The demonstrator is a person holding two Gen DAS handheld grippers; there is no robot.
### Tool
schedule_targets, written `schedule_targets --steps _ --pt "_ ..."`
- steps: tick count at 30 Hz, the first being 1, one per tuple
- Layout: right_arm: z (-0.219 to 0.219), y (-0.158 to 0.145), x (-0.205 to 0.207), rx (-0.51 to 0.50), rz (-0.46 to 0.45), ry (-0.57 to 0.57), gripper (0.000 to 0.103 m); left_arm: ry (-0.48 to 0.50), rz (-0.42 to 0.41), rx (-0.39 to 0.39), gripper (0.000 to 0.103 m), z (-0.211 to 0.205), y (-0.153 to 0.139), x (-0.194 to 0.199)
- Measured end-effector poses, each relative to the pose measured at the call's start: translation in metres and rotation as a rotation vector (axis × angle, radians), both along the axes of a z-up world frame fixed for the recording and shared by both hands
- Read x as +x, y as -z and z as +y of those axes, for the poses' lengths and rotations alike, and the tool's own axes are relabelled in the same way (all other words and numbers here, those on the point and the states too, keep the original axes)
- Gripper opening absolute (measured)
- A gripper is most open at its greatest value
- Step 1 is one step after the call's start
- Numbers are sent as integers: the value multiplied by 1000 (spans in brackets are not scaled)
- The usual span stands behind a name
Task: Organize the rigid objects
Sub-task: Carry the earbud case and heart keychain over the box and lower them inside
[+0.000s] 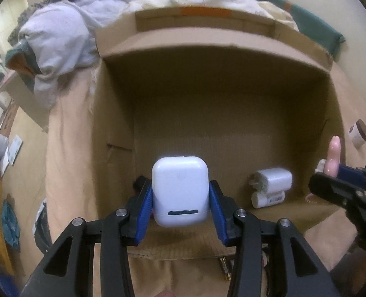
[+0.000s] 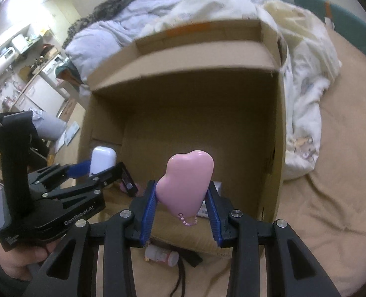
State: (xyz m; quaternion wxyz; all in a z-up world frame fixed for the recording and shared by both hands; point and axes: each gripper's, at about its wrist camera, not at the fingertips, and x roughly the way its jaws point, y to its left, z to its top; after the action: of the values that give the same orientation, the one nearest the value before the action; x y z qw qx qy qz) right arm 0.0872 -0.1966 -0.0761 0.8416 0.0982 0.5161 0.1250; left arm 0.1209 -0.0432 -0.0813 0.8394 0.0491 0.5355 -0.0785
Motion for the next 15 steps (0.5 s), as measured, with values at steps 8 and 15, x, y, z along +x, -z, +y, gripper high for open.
schedule_targets --steps 8,15 --pt "1 18 -1 -22 65 6 40 13 -2 46 40 -1 9 0" --pt "3 24 1 -30 88 -1 40 32 13 47 40 -4 13 -1"
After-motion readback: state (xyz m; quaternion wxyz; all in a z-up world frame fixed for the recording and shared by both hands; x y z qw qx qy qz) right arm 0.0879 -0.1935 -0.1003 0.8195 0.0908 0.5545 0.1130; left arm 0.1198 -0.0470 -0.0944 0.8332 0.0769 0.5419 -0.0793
